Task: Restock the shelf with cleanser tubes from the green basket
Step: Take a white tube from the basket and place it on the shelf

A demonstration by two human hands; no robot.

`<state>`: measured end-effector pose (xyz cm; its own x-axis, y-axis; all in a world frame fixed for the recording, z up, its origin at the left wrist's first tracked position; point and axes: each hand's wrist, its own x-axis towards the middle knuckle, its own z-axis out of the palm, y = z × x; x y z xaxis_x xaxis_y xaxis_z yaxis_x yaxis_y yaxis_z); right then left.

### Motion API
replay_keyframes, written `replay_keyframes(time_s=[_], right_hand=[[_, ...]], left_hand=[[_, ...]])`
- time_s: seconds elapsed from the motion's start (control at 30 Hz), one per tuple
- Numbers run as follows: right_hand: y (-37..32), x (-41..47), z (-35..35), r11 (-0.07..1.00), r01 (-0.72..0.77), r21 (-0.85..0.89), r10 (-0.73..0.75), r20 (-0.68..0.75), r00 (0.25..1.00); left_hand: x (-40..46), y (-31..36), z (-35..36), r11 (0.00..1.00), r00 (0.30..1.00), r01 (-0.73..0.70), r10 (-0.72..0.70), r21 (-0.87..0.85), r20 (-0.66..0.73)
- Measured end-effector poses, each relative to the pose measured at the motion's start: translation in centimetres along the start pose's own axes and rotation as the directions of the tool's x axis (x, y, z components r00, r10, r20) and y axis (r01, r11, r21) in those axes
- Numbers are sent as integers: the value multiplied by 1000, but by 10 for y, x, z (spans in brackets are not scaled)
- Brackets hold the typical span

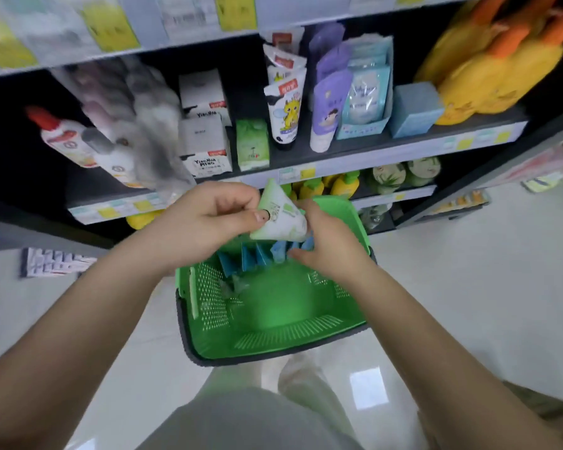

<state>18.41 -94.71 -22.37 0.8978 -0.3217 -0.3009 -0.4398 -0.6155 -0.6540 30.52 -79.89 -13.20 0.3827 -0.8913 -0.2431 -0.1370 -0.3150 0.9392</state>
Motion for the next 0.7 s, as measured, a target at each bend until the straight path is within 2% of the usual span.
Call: replay_keyframes(time_s=[0.07, 0.17, 0.3, 0.43, 0.57, 0.7], right_hand=[[-18, -3, -15, 998, 55, 7, -54, -70, 996], [-46, -10, -38, 992, 126, -11, -126, -121, 985], [-88, -17, -65, 979, 201, 20, -187, -287, 939], [-136, -20, -94, 962, 261, 75, -206, -424, 882], [-182, -24, -123, 930, 350, 112, -247, -514, 822], [-220, -24, -143, 895, 428, 125, -283, -583, 762]], left_hand=[[-5, 23, -9, 998, 998, -55, 55, -26, 8], [-14, 53, -20, 986, 984, -163, 159, -45, -81], [-26, 89, -29, 923, 891, -372, 385, 102, -240], [-37, 116, -44, 863, 793, -486, 502, 139, -346], [-48, 144, -61, 802, 684, -515, 597, 302, -419], [-55, 168, -75, 790, 633, -475, 612, 387, -474]])
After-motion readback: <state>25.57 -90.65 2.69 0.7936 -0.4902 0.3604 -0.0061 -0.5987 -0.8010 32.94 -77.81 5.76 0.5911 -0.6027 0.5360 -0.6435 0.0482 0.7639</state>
